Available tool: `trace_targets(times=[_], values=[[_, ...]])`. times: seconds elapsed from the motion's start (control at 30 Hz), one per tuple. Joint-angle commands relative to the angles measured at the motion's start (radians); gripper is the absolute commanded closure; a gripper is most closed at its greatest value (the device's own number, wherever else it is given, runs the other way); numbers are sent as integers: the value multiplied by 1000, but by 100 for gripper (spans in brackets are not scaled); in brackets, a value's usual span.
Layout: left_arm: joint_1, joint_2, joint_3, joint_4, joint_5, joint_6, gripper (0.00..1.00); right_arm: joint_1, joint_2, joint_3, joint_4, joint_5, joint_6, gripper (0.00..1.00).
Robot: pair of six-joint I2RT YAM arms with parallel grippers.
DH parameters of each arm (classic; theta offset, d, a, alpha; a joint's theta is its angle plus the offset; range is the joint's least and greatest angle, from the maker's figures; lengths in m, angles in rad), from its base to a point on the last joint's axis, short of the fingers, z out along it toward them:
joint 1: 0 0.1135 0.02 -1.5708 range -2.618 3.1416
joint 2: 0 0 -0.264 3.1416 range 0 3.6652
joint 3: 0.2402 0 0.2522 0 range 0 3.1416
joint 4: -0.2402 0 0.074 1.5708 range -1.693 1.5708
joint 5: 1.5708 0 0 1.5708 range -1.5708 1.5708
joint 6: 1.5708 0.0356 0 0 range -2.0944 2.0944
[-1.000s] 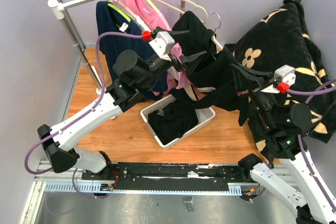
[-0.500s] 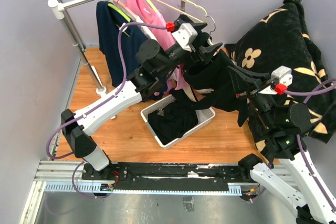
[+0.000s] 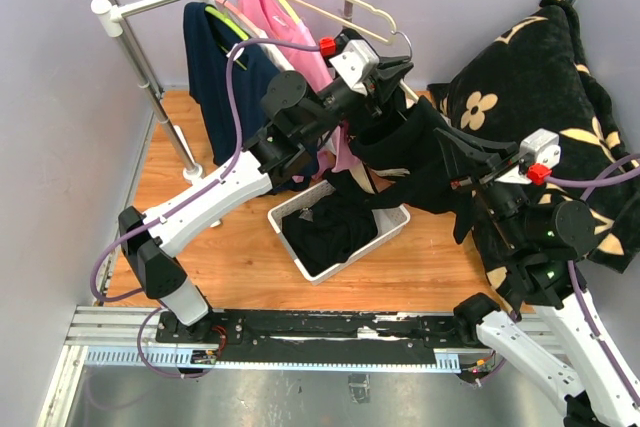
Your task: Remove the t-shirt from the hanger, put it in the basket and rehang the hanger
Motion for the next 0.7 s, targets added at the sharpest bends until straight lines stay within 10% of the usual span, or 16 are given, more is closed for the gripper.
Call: trace_targets(times=[0.0,0.13,0.37,0.67], values=[[-5,6,38,2,12,-7,92,19,-16,11,73,-20,2,99],[-5,2,49,-1,-25,-29,99,19,-7,29,37,-14,-1,95],[7,6,129,-52,-179,-10,100,19,11,83,-85,-6,-23,32],[74,15,254,-151,-151,30,99,19,-42,74,-169,36,-58,21]])
